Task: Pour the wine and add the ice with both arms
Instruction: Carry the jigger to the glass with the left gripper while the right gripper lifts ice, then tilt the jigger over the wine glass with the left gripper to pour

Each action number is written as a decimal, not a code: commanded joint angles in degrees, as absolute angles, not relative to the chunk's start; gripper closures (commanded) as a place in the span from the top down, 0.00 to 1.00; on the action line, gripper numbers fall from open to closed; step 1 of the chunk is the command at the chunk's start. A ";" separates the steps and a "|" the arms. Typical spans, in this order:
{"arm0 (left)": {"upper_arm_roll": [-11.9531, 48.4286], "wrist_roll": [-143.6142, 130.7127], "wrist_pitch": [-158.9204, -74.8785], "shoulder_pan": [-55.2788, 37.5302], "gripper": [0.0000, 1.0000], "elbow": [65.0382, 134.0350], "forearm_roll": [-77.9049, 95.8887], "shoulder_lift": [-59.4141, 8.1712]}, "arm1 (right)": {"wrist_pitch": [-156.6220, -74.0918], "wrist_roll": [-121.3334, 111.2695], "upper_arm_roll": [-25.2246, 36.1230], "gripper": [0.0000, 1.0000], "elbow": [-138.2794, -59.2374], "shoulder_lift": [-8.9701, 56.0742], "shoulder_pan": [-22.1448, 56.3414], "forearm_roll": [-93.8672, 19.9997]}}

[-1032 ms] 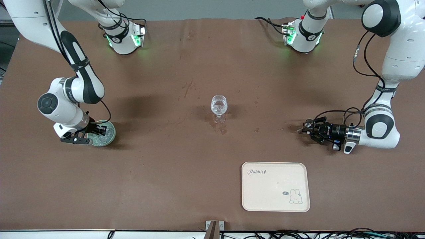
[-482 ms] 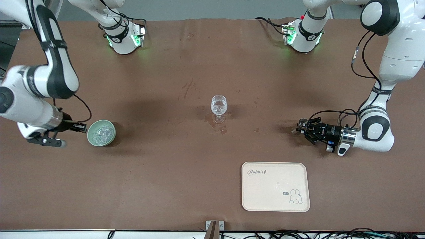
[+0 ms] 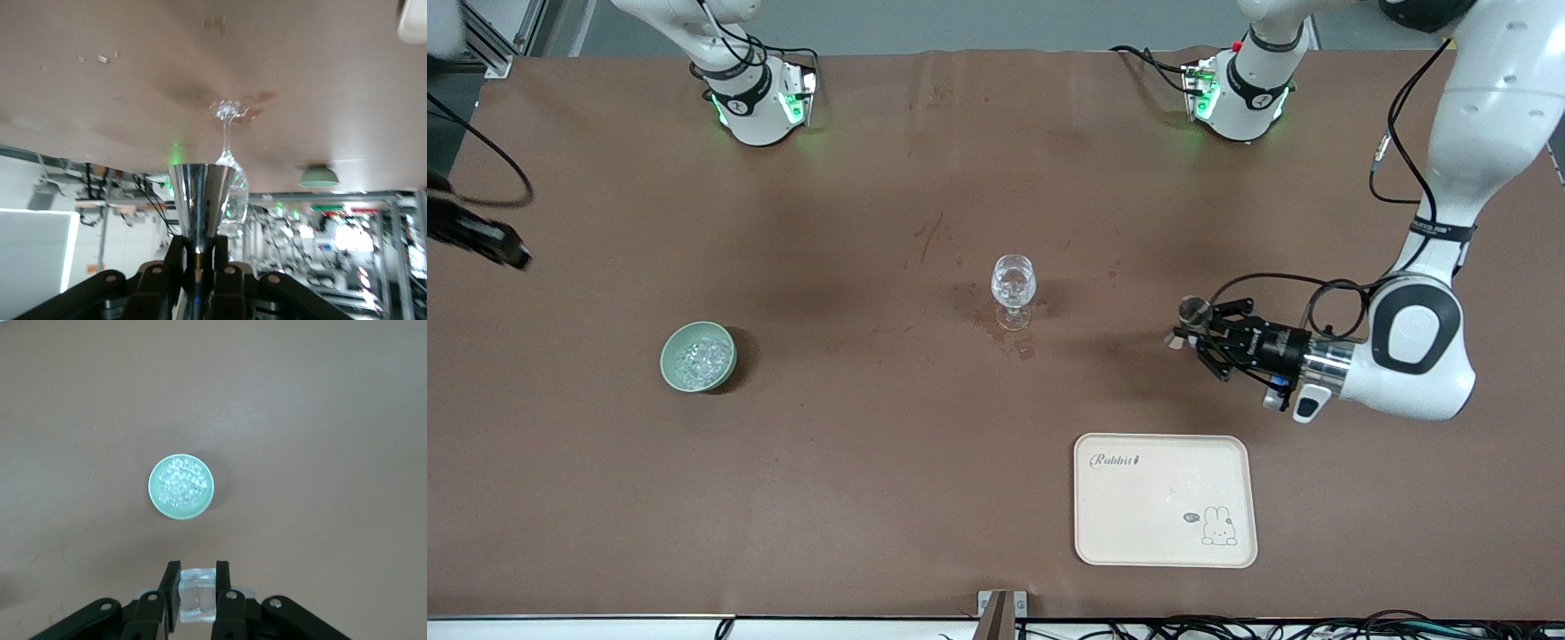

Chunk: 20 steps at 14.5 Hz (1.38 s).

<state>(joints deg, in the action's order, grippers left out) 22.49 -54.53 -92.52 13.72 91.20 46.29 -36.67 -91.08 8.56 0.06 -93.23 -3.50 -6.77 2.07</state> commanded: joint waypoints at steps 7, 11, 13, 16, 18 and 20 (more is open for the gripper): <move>21.80 -73.19 -100.80 -0.25 0.00 92.81 39.03 -26.64 | -83.06 5.10 1.40 0.01 -83.23 -0.88 -5.11 1.50; 21.88 -83.47 -105.11 -6.84 0.00 92.64 31.05 -26.02 | -83.06 5.18 1.50 0.01 -83.41 -0.79 -4.92 1.32; 21.97 -86.12 -106.52 -8.26 0.00 92.72 29.45 -26.10 | -83.41 5.27 1.49 0.01 -83.41 -0.62 -4.92 1.32; 21.80 -90.77 -107.84 -11.68 0.00 92.55 27.00 -26.19 | -83.50 5.36 1.49 0.01 -83.41 -0.53 -4.92 1.23; 21.97 -93.15 -108.11 -12.13 0.00 92.55 23.39 -26.37 | -83.50 5.36 1.41 0.01 -83.41 -0.53 -4.92 1.23; 21.89 -95.35 -108.19 -13.53 0.00 92.55 22.33 -26.37 | -83.50 5.36 1.41 0.00 -83.41 -0.44 -5.10 1.23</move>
